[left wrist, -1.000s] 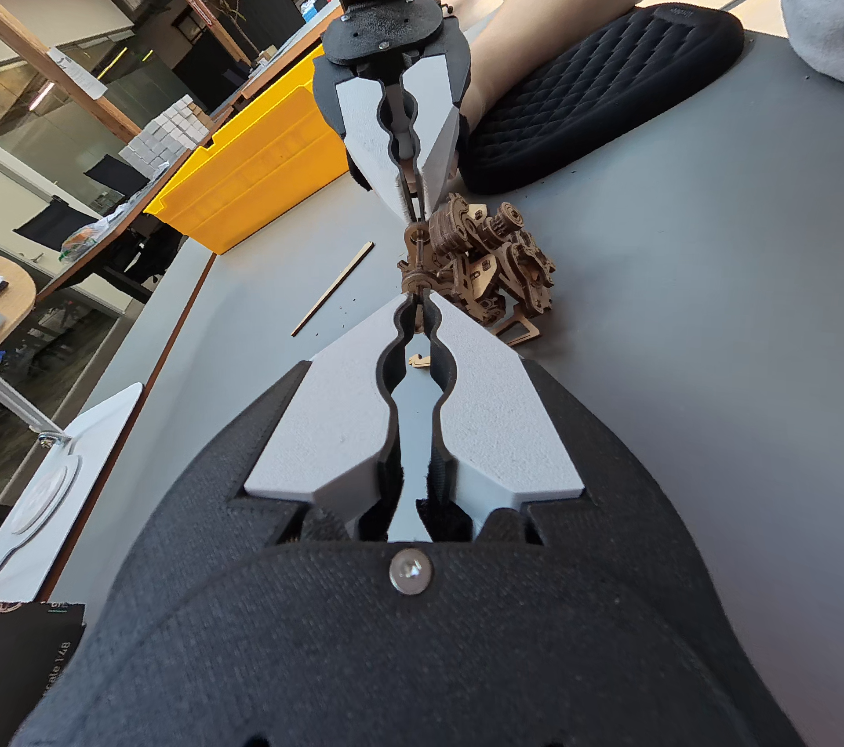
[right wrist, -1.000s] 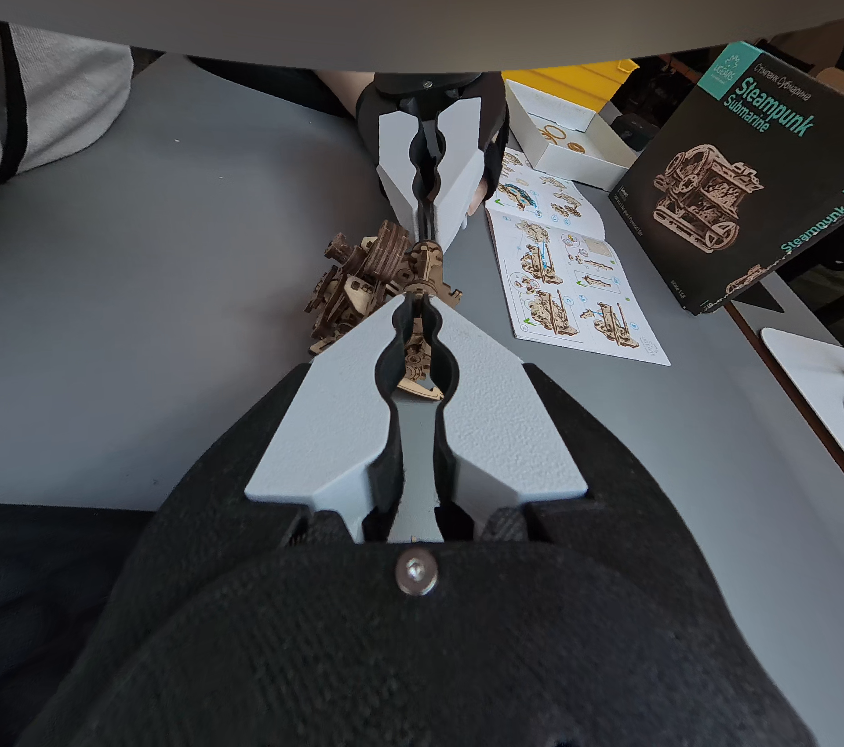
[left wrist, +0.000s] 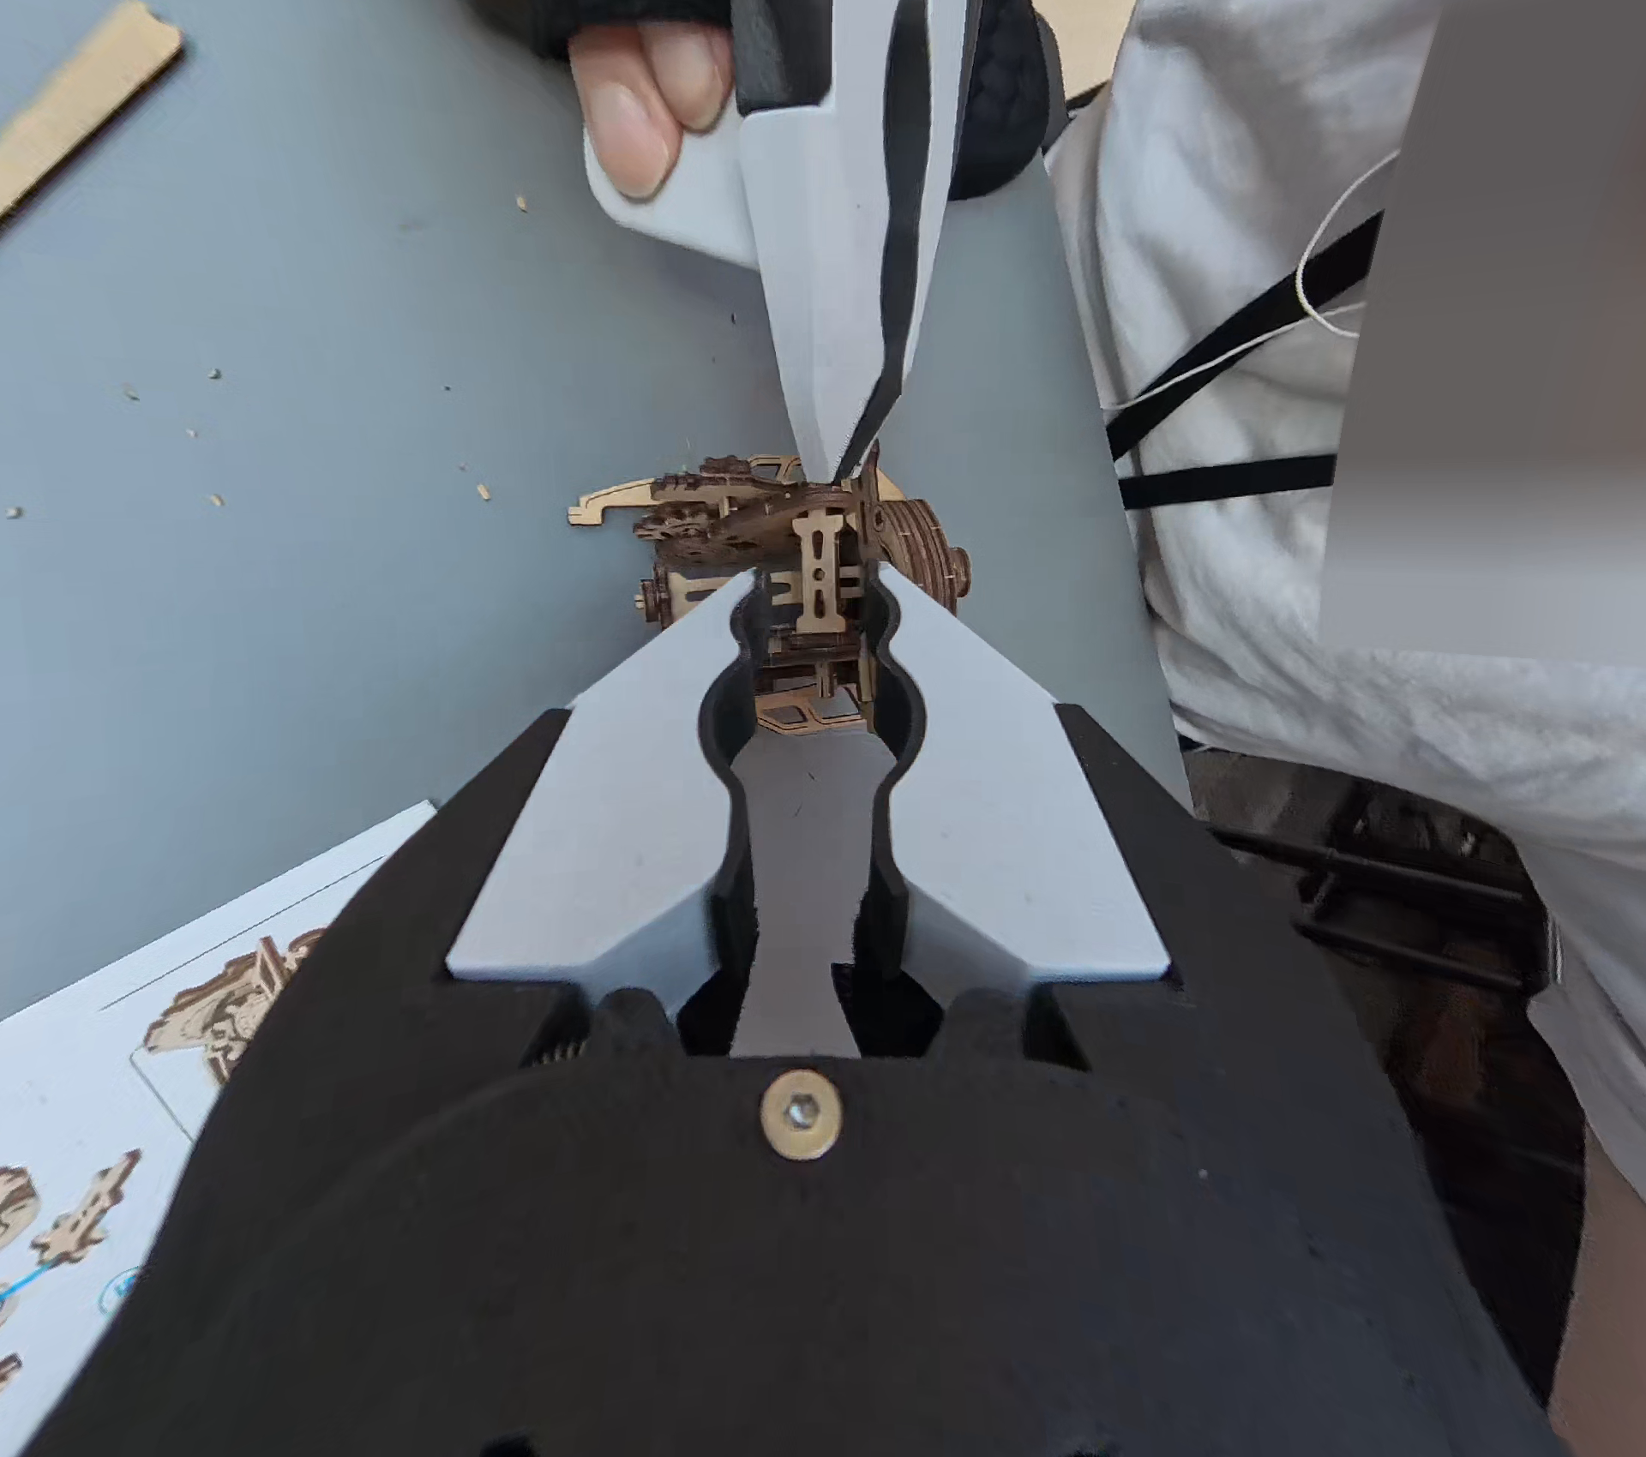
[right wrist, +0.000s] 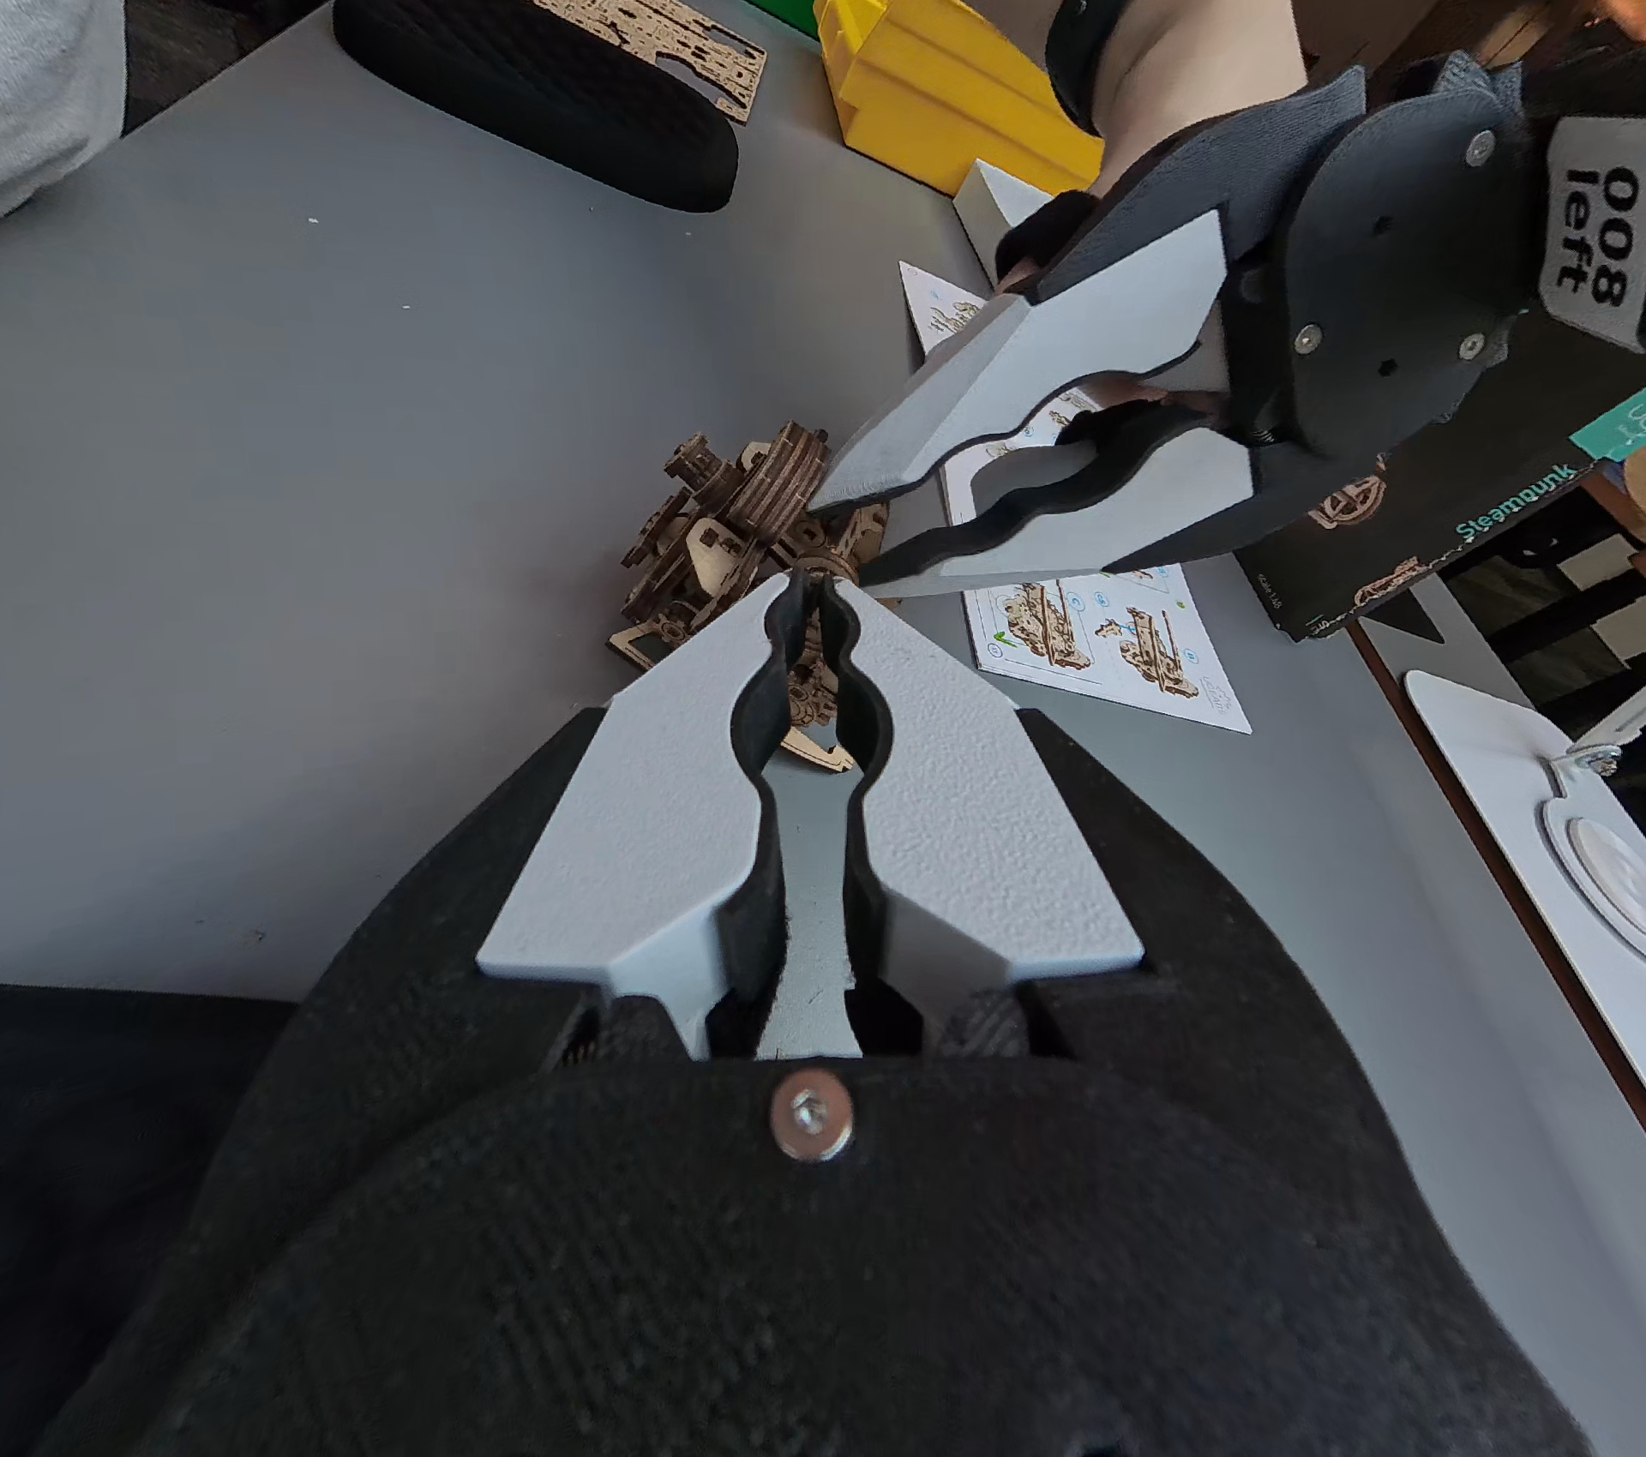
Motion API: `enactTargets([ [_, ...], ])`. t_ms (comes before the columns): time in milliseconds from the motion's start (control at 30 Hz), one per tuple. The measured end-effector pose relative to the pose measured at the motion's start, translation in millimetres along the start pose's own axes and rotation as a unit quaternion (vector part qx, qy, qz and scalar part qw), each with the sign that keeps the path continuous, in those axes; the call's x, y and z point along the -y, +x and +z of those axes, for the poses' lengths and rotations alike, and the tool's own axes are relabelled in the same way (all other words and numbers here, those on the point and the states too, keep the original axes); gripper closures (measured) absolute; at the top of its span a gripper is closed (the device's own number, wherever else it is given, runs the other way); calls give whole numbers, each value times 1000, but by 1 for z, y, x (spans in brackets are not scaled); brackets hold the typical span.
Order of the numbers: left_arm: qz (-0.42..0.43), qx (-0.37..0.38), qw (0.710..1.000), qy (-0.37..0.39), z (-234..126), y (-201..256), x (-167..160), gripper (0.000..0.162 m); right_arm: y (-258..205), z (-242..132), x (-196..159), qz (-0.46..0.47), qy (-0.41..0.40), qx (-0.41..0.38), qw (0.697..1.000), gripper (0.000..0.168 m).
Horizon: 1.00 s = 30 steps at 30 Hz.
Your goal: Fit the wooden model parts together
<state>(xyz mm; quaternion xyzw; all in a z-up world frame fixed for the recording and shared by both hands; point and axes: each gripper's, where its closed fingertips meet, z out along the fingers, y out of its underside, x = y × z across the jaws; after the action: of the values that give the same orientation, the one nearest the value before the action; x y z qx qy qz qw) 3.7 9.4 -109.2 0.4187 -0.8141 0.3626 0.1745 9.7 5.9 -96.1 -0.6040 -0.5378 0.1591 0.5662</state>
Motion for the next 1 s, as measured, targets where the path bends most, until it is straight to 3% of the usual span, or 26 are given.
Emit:
enactTargets([
  [133,32,-1,999,-12,10,1,0,156,-1,0,0,-3,0,1,1000,168],
  [300,32,19,999,12,9,-1,3,157,3,-3,2,14,10,-4,1000,168],
  [467,32,88,993,67,11,-4,5,157,23,-23,12,194,66,5,979,165],
  [567,15,138,985,102,8,-7,8,157,28,-22,3,278,52,24,959,166],
  [733,-17,187,970,151,7,-9,8,157,10,-9,-9,294,1,71,953,165],
  [1000,-26,196,961,194,2,-16,13,157,20,-11,-11,315,-6,65,947,164],
])
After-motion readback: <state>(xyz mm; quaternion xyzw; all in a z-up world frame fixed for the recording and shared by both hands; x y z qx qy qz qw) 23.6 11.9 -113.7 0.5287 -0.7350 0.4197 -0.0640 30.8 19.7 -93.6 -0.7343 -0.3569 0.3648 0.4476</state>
